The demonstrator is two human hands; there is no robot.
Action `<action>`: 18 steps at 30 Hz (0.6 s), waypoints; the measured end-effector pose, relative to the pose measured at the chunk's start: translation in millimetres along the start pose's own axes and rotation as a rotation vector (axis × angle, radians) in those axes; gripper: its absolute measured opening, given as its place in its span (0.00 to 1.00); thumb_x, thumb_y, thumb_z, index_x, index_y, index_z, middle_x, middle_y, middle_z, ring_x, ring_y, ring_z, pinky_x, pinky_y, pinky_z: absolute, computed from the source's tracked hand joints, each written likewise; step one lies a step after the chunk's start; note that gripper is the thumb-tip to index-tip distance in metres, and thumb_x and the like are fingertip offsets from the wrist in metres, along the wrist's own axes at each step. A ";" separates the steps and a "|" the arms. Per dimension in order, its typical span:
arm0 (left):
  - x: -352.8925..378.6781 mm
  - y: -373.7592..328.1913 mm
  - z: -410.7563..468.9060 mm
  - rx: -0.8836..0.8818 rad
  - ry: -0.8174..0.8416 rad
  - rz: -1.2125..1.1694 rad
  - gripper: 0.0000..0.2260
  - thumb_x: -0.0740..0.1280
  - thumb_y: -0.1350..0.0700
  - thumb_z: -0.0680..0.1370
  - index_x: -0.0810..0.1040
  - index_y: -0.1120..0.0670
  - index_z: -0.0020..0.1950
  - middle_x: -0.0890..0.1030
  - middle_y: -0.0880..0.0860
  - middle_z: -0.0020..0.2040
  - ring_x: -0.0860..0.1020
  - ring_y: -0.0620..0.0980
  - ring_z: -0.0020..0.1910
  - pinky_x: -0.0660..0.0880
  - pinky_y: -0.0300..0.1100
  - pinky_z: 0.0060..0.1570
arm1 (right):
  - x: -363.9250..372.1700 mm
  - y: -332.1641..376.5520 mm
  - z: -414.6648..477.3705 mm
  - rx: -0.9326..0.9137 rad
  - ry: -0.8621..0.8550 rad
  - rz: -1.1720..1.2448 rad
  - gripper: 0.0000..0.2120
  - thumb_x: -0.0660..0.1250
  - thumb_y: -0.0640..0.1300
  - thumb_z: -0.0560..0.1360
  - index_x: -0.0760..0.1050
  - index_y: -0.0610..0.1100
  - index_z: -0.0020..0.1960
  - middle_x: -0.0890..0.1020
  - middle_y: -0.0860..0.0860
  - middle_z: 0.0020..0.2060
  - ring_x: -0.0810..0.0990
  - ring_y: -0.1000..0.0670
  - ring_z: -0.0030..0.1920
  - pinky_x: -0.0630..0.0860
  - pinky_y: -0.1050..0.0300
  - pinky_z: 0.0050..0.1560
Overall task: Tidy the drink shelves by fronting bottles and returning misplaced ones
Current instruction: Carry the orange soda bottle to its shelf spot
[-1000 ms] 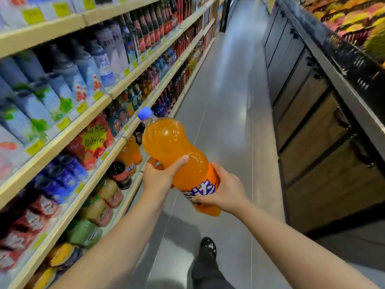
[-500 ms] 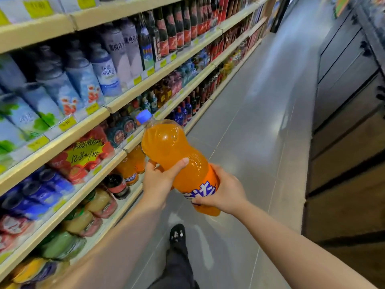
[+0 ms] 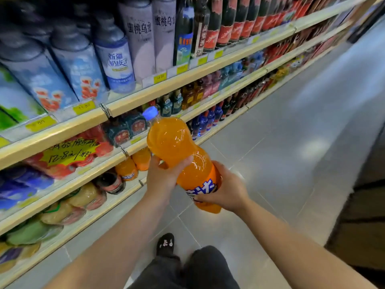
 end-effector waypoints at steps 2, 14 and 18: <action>6.6 -4.4 20.4 -0.006 -0.035 -0.012 0.45 0.78 0.39 0.53 0.67 0.42 0.68 0.77 0.47 0.62 0.76 0.53 0.61 0.76 0.60 0.58 | -3.3 -1.6 29.7 -0.019 0.044 -0.005 0.48 0.78 0.64 0.57 0.60 0.57 0.71 0.76 0.57 0.61 0.76 0.52 0.59 0.74 0.58 0.57; 26.4 23.2 140.5 -0.066 -0.468 -0.148 0.33 0.80 0.52 0.62 0.68 0.44 0.62 0.78 0.47 0.57 0.76 0.53 0.61 0.74 0.56 0.62 | 15.1 -17.9 212.4 -0.265 0.344 -0.043 0.51 0.80 0.60 0.56 0.57 0.58 0.72 0.75 0.58 0.59 0.73 0.54 0.57 0.71 0.58 0.56; 27.7 55.4 159.8 -0.067 -0.551 -0.146 0.37 0.82 0.46 0.56 0.69 0.41 0.60 0.78 0.41 0.53 0.78 0.48 0.57 0.76 0.55 0.59 | 42.8 -35.4 244.1 -0.339 0.422 -0.074 0.50 0.80 0.60 0.56 0.59 0.57 0.71 0.76 0.59 0.58 0.74 0.56 0.55 0.71 0.62 0.55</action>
Point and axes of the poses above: each hand's wrist, its own z-axis towards the middle knuckle, its own x-axis out of the palm, y = z × x, the point moved 10 cm from there along z, towards the middle knuckle
